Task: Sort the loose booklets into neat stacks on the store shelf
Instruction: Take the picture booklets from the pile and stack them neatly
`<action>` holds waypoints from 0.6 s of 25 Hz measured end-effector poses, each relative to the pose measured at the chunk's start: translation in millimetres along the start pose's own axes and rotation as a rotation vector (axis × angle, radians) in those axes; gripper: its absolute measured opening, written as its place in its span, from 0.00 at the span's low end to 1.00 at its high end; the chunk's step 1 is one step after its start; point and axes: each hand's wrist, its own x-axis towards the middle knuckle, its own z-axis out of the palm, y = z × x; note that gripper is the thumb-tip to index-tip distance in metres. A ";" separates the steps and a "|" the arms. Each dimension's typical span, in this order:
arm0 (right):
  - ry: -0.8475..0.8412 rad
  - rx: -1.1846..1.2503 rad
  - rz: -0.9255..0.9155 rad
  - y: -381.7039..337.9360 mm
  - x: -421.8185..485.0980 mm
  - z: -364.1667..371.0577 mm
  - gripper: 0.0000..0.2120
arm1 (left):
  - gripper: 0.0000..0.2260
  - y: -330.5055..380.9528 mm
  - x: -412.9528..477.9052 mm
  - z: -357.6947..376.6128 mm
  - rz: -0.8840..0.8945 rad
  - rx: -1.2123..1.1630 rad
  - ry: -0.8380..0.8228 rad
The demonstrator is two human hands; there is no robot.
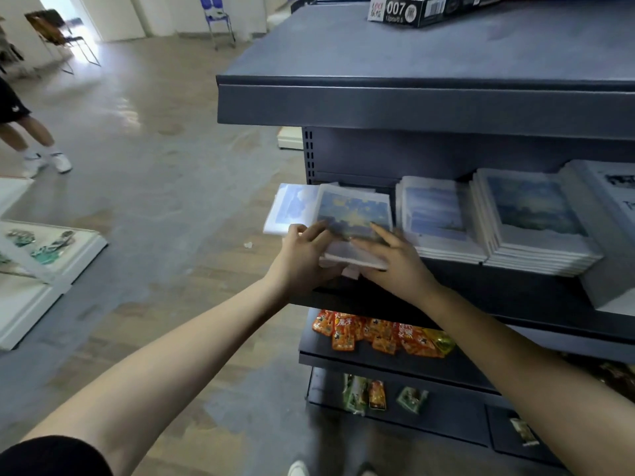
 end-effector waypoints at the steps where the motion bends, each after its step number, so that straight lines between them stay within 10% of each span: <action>1: 0.076 0.015 0.004 1.7 1.6 -6.0 0.23 | 0.21 5.2 6.8 -0.8 0.018 -0.026 0.031; 15: -0.006 -0.463 0.338 53.2 -41.5 -73.5 0.25 | 0.19 90.1 85.2 78.6 0.053 -0.108 -0.444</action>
